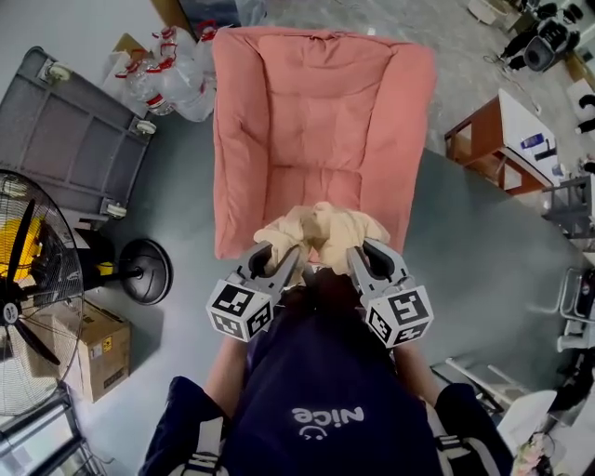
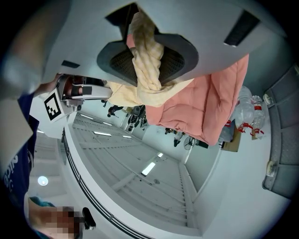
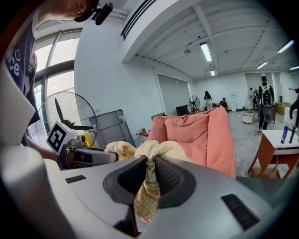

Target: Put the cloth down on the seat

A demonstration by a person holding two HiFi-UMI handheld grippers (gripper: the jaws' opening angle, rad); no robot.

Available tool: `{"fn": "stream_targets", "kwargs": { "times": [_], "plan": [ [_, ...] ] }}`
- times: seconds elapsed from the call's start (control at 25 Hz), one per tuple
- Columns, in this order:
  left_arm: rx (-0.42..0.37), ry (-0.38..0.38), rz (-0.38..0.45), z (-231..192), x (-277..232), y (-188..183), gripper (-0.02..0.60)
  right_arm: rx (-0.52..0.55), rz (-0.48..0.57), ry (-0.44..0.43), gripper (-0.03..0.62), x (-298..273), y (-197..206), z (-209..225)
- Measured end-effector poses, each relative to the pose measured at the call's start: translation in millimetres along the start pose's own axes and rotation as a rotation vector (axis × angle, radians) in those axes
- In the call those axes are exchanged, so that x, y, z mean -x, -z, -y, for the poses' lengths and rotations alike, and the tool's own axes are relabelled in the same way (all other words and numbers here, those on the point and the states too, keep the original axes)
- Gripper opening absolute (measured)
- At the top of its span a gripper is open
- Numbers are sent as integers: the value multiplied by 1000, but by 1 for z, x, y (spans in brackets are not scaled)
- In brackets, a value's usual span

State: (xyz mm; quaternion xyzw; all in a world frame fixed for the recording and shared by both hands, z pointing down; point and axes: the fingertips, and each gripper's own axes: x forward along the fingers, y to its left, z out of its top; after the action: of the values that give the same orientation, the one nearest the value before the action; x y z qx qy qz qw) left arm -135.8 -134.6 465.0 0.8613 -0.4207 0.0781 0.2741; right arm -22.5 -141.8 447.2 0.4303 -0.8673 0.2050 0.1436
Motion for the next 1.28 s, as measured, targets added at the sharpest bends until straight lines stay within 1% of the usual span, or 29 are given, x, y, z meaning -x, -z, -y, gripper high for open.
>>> {"fn": "stream_targets", "kwargs": {
  "times": [0.2,0.32,0.48,0.64,0.72,0.96,1.08,1.28],
  "plan": [
    [14,-16,8,-12,-17,-10,135,-44,8,-21,75,-24,-13,21],
    [22,-31,15,-22,-27,-15,135,-27,3,-23,75,-39,-18,30],
    [14,-43,22,-37,-40,-26,135,-17,2,-37,75,-58,-25,37],
    [8,-52,17,-56,-58,-34,135,-38,-10,-36,75,-83,-25,51],
    [17,-57,16,-67,-70,-35,135,-52,-17,-28,74,-96,-25,61],
    [94,-76,13,-97,-109,-27,135,-76,-46,-10,75,-130,-12,94],
    [120,-87,-6,-112,-127,-20,135,-97,-73,-7,75,-149,-3,107],
    [144,-106,-58,-140,-164,1,135,-210,-112,28,75,-189,23,137]
  ]
}}
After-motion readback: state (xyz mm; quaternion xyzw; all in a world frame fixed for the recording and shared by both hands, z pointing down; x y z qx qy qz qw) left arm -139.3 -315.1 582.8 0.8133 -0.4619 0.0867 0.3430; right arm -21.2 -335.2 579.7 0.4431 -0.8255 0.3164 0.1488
